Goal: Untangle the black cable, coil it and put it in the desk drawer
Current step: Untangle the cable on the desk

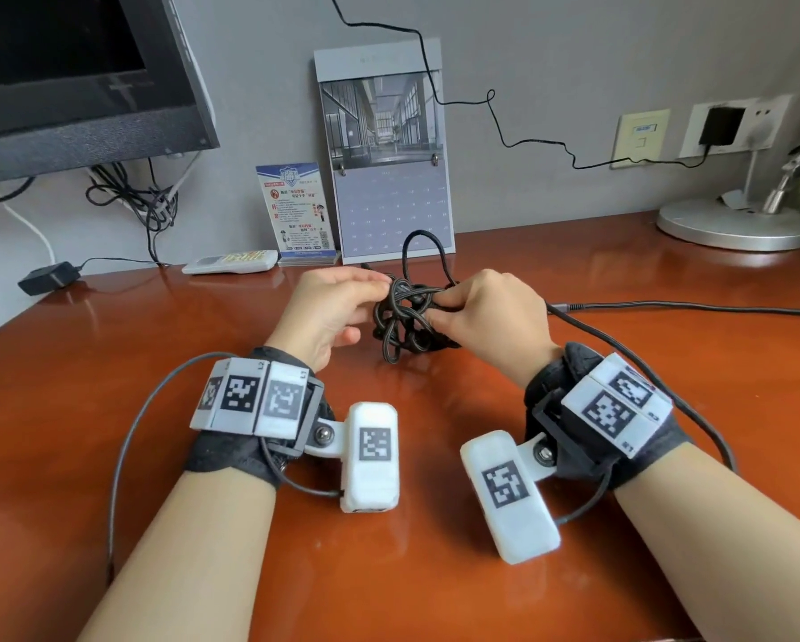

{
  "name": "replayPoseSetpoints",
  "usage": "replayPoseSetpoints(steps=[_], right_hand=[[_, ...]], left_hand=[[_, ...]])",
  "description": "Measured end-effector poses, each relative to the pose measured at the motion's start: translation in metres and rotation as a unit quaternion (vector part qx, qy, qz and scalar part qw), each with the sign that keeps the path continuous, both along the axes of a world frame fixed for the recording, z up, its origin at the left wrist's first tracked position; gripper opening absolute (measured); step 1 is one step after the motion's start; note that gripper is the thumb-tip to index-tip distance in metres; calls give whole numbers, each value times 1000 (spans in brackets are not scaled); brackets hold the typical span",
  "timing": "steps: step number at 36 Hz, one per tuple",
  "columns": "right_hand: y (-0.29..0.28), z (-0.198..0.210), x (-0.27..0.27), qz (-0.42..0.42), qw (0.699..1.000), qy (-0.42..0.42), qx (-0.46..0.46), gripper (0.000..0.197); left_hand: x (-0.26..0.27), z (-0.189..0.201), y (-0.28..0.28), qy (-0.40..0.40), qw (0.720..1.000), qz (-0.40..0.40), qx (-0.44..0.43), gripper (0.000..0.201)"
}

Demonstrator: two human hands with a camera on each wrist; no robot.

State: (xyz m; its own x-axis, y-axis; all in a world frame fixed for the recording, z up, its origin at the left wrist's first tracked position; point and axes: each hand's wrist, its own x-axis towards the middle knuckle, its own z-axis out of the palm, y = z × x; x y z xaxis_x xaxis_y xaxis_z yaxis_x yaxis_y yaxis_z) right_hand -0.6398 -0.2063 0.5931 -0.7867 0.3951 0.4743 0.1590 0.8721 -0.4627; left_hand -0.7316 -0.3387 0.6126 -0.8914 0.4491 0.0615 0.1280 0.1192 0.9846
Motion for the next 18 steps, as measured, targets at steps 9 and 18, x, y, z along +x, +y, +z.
replayPoseSetpoints(steps=[9,18], right_hand=[[0,2,-3,-33,999,25,26,25],[-7,-1,-8,6,999,25,45,31]], left_hand=[[14,6,-1,109,990,-57,-65,7],[16,4,9,264,950,28,-164,11]])
